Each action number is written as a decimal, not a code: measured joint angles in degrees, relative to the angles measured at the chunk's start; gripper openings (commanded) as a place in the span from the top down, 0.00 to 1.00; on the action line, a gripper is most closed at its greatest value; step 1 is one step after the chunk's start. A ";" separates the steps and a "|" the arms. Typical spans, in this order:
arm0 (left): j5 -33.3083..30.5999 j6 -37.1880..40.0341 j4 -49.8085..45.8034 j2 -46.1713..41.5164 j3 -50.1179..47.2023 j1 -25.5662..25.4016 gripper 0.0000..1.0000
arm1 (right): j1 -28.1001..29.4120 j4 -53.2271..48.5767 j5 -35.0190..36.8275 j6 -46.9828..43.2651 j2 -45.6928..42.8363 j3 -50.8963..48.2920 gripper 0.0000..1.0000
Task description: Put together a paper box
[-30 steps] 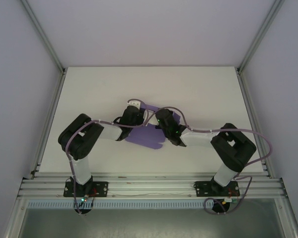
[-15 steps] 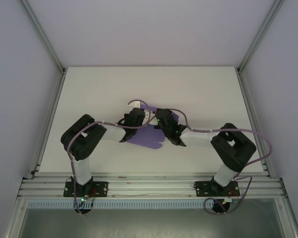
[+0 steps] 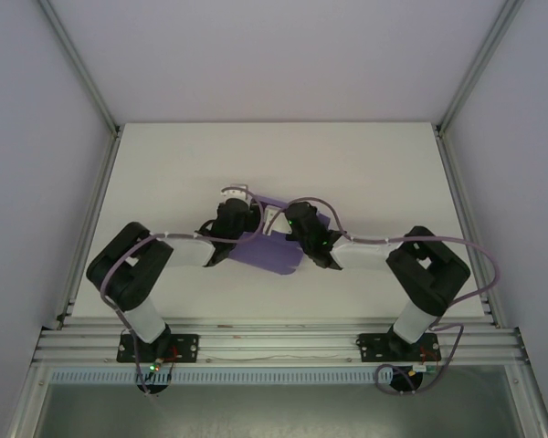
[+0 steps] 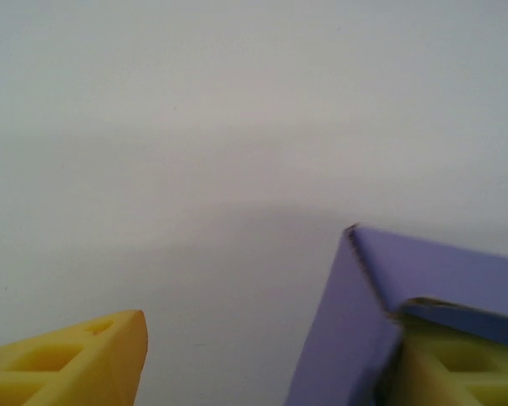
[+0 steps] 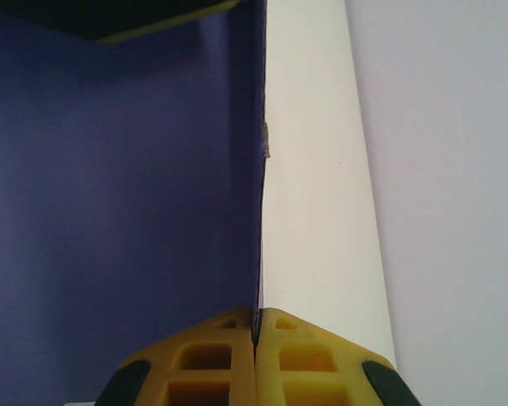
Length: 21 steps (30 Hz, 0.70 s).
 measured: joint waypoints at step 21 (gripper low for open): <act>6.03 0.52 -6.47 1.81 1.90 0.11 0.76 | 0.11 -0.22 -1.29 0.42 -0.57 0.00 1.00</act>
